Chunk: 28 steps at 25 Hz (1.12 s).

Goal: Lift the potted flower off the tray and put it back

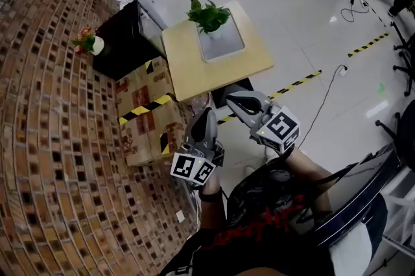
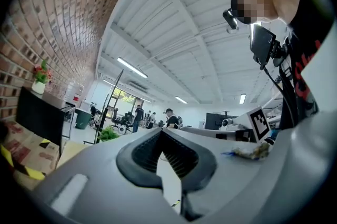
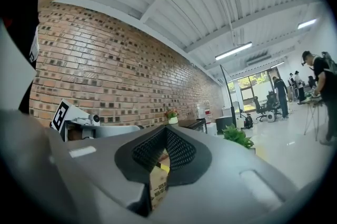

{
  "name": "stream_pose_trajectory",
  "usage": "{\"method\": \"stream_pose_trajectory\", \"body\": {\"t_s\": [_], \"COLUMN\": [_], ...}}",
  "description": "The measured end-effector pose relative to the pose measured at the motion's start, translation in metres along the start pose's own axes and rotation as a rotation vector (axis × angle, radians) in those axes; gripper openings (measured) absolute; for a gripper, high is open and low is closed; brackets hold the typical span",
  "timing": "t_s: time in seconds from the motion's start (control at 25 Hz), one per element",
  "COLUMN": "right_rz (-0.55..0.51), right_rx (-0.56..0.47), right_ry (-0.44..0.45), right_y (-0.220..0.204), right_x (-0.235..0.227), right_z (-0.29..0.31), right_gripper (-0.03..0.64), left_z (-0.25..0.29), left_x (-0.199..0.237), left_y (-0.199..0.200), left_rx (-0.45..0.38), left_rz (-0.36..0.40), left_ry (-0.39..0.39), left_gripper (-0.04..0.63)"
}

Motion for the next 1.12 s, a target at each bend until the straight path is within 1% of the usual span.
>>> {"method": "stream_pose_trajectory", "body": {"t_s": [0.08, 0.32, 0.52, 0.68, 0.76, 0.84, 1.0, 1.12], "right_rz": [-0.012, -0.017, -0.007, 0.009, 0.022, 0.024, 0.02, 0.013], "right_rx": [-0.005, -0.007, 0.014, 0.024, 0.025, 0.031, 0.036, 0.037], "right_ry": [-0.003, -0.047, -0.055, -0.05, -0.045, -0.04, -0.034, -0.04], "right_y": [0.003, -0.001, -0.009, -0.008, -0.007, -0.009, -0.013, -0.017], "right_x": [0.001, 0.004, 0.004, 0.005, 0.005, 0.004, 0.005, 0.006], "right_z": [0.003, -0.009, -0.019, -0.022, -0.023, -0.023, -0.023, -0.027], "right_gripper": [0.002, 0.003, 0.002, 0.003, 0.003, 0.003, 0.003, 0.003], "left_z": [0.001, 0.006, 0.012, 0.012, 0.011, 0.012, 0.008, 0.006], "left_x": [0.003, -0.007, -0.02, -0.026, -0.027, -0.026, -0.029, -0.032], "left_y": [0.004, 0.001, -0.008, -0.012, -0.012, -0.012, -0.006, -0.01], "left_rx": [-0.007, 0.005, 0.011, 0.029, 0.039, 0.031, -0.031, -0.013], "left_rz": [0.004, 0.001, -0.022, -0.063, -0.072, -0.073, -0.066, -0.04], "left_ry": [-0.011, -0.087, -0.13, -0.128, -0.122, -0.119, -0.144, -0.155], "left_gripper": [0.0, 0.0, 0.0, 0.0, 0.0, 0.0, 0.0, 0.0]}}
Point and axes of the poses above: the fingertips, and each gripper's own axes: z forward along the fingers, x to its left, y out of its top, the point moved 6 cm from there along -z, backward along the fingers, and after that the axes turned 4 degrees about z, right-handed, at the moved point
